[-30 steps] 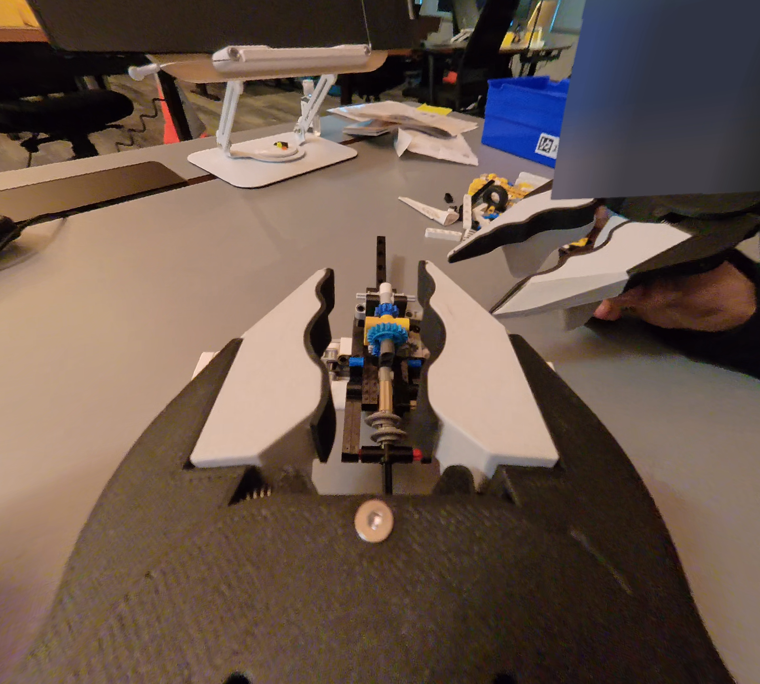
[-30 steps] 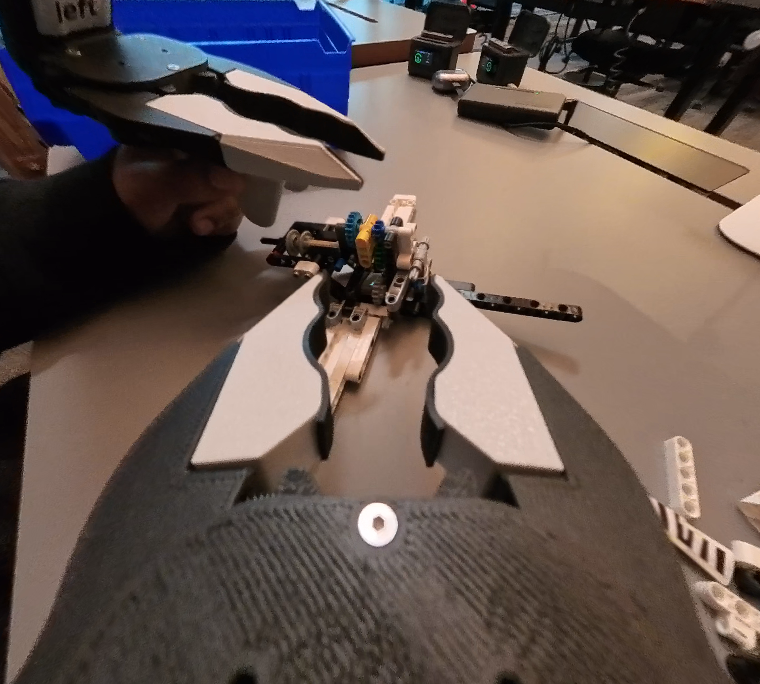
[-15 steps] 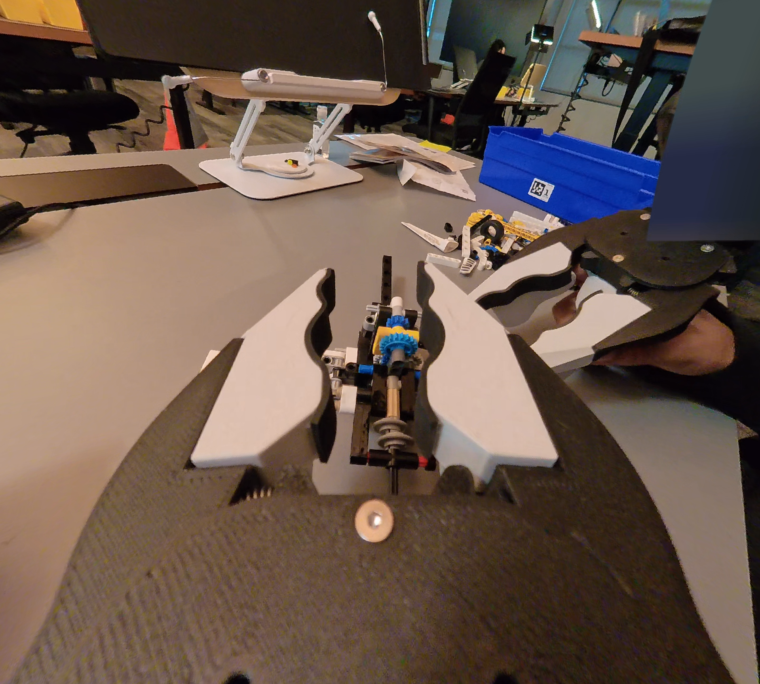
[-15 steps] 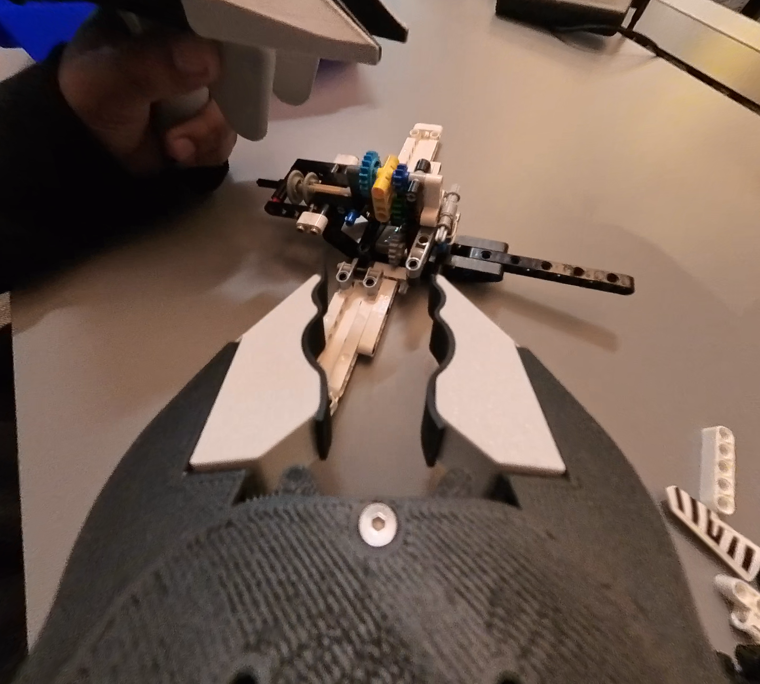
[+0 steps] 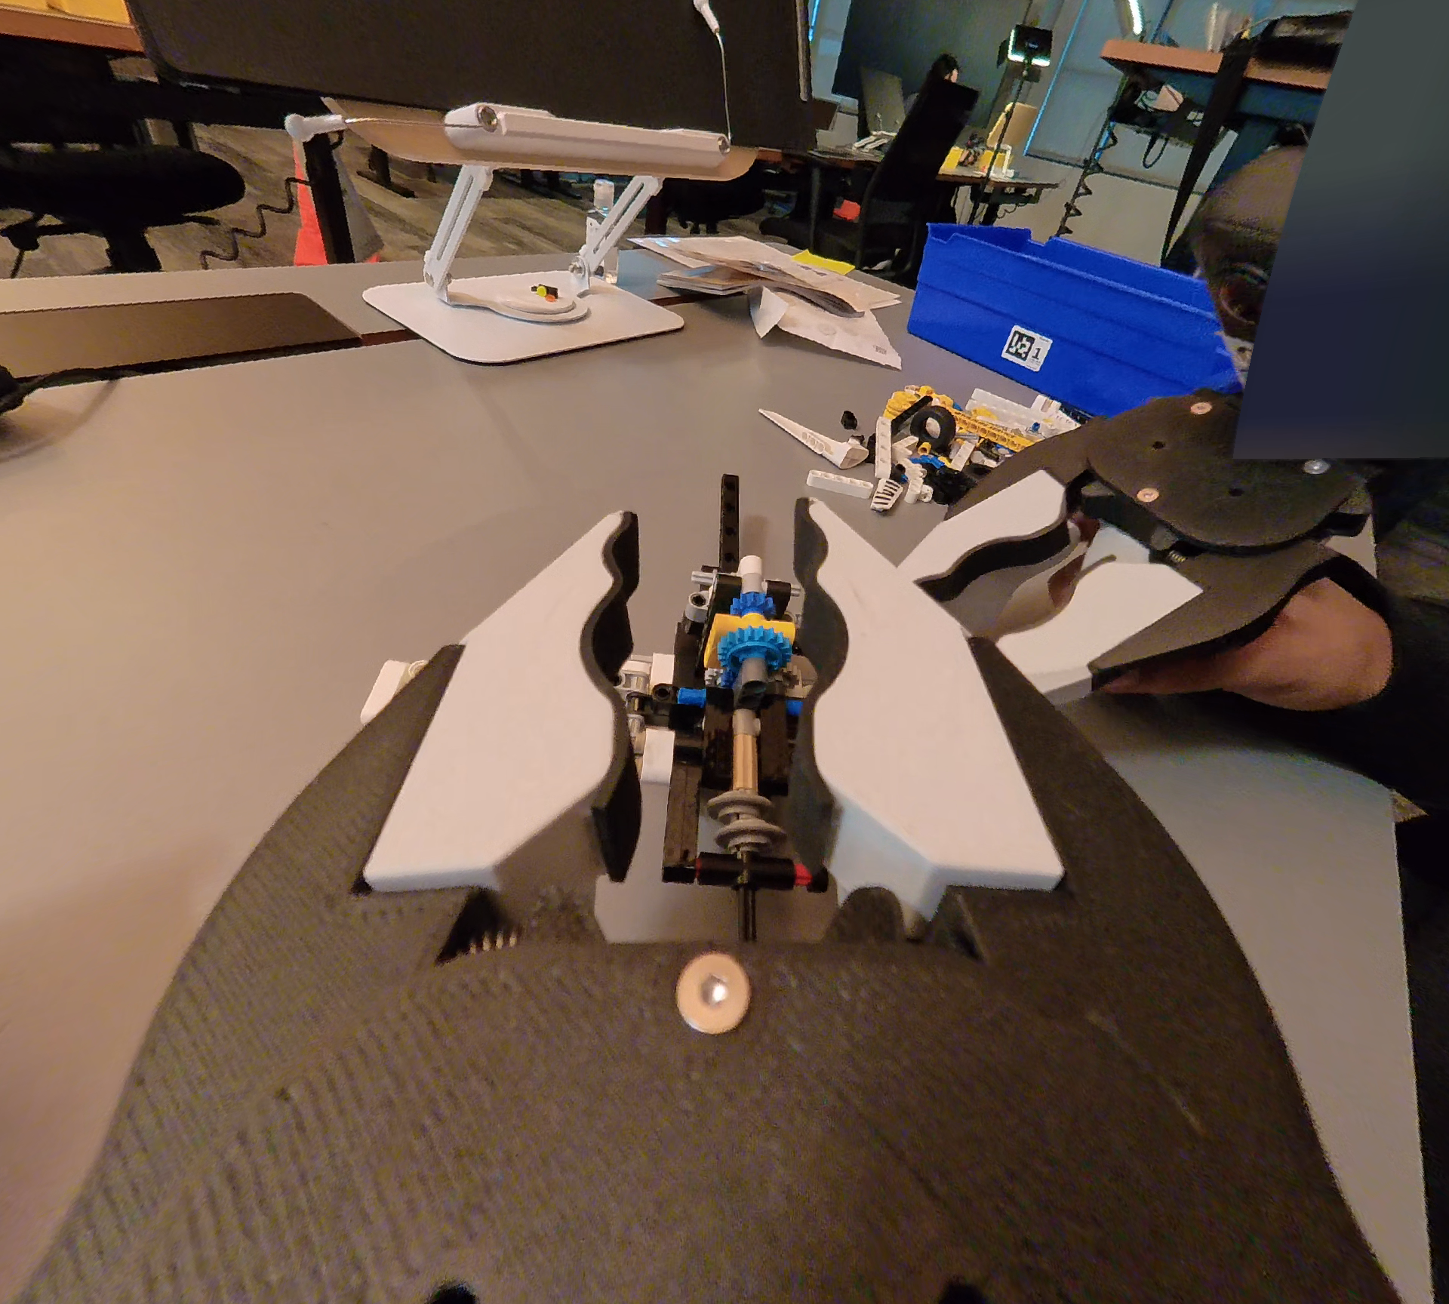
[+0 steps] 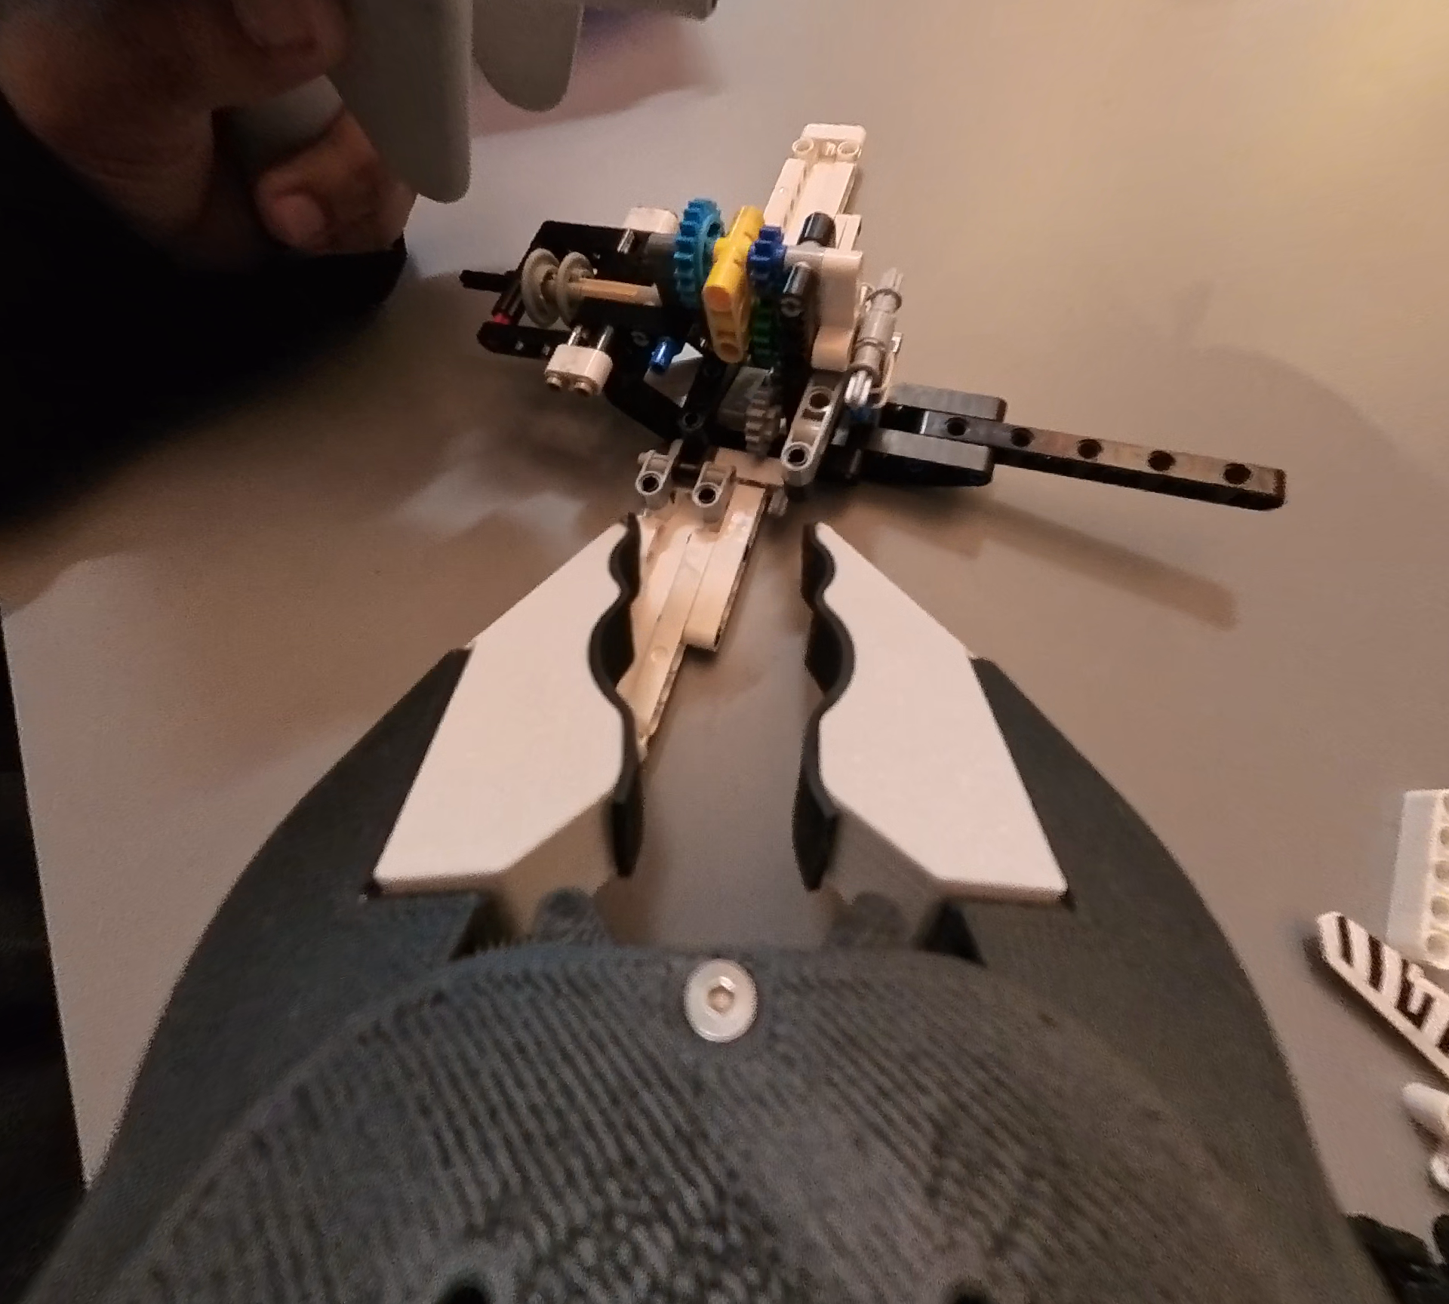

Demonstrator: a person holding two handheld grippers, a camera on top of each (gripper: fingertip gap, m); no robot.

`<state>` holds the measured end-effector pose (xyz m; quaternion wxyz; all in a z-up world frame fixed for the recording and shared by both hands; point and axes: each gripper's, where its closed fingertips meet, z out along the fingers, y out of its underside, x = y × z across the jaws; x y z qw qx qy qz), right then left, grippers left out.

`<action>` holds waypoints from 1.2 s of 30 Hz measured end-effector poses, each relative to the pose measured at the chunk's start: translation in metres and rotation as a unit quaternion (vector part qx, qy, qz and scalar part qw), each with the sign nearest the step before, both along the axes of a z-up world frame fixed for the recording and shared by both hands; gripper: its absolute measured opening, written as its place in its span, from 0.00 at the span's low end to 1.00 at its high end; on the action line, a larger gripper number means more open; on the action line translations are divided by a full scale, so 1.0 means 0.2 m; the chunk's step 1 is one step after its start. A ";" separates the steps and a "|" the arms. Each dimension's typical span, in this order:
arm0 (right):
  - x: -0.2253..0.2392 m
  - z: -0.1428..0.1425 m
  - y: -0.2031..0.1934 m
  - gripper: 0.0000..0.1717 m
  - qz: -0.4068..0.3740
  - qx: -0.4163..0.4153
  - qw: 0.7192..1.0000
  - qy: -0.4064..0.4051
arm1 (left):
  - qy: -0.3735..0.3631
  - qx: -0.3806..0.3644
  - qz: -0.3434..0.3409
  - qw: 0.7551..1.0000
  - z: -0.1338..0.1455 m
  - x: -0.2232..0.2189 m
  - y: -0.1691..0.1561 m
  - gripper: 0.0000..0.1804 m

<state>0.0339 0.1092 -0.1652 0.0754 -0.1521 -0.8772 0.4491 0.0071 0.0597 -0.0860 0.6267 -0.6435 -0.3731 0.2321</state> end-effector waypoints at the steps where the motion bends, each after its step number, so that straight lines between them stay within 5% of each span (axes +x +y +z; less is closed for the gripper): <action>1: 0.00 0.01 0.00 0.21 -0.003 -0.007 1.000 0.003 | -0.001 -0.001 -0.001 1.000 0.00 0.00 0.00 0.22; 18: -0.01 0.01 0.00 0.07 -0.005 0.002 1.000 0.015 | -0.006 -0.001 -0.005 1.000 -0.01 0.00 0.01 0.22; 28: -0.11 0.30 0.15 0.13 -0.059 -0.210 0.976 -0.020 | -0.005 0.000 -0.007 1.000 -0.01 0.00 0.01 0.22; 36: -0.11 0.29 0.14 0.12 -0.052 -0.204 0.977 -0.016 | -0.006 0.003 -0.009 1.000 -0.01 0.00 0.02 0.22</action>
